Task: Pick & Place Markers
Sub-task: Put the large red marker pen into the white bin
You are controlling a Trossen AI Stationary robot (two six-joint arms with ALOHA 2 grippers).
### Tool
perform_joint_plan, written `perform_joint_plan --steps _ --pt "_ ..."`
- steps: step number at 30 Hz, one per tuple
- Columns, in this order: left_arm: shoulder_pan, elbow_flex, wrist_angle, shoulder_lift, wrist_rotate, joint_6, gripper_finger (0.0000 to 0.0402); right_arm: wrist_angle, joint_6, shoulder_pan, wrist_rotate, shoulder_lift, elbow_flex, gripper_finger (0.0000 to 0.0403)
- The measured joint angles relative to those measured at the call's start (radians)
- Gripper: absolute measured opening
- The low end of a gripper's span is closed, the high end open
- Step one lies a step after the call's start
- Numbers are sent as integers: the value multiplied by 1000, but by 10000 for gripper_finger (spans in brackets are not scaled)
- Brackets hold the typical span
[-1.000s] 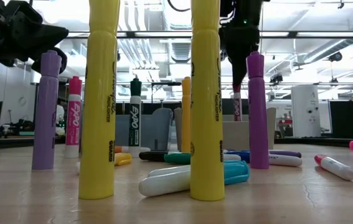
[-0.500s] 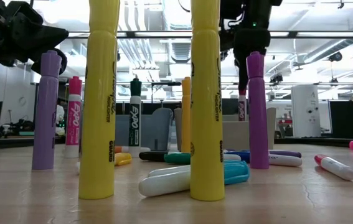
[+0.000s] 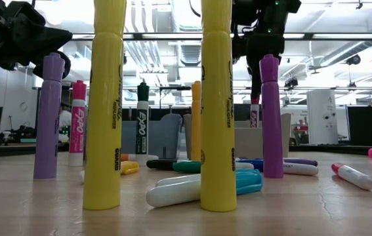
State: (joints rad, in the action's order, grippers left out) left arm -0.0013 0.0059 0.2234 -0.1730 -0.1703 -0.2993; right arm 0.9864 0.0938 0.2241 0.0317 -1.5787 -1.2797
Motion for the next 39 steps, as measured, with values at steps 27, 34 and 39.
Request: perform_joint_plan --steps 27,34,39 --pt "0 0 0 0 0 0 0 -7 7 28 -5 -19 32 80" --pt "0 0 0 0 0 0 0 -17 2 27 -2 -20 30 96" --pt "0 0 0 0 0 0 0 -18 3 27 30 -20 30 107"
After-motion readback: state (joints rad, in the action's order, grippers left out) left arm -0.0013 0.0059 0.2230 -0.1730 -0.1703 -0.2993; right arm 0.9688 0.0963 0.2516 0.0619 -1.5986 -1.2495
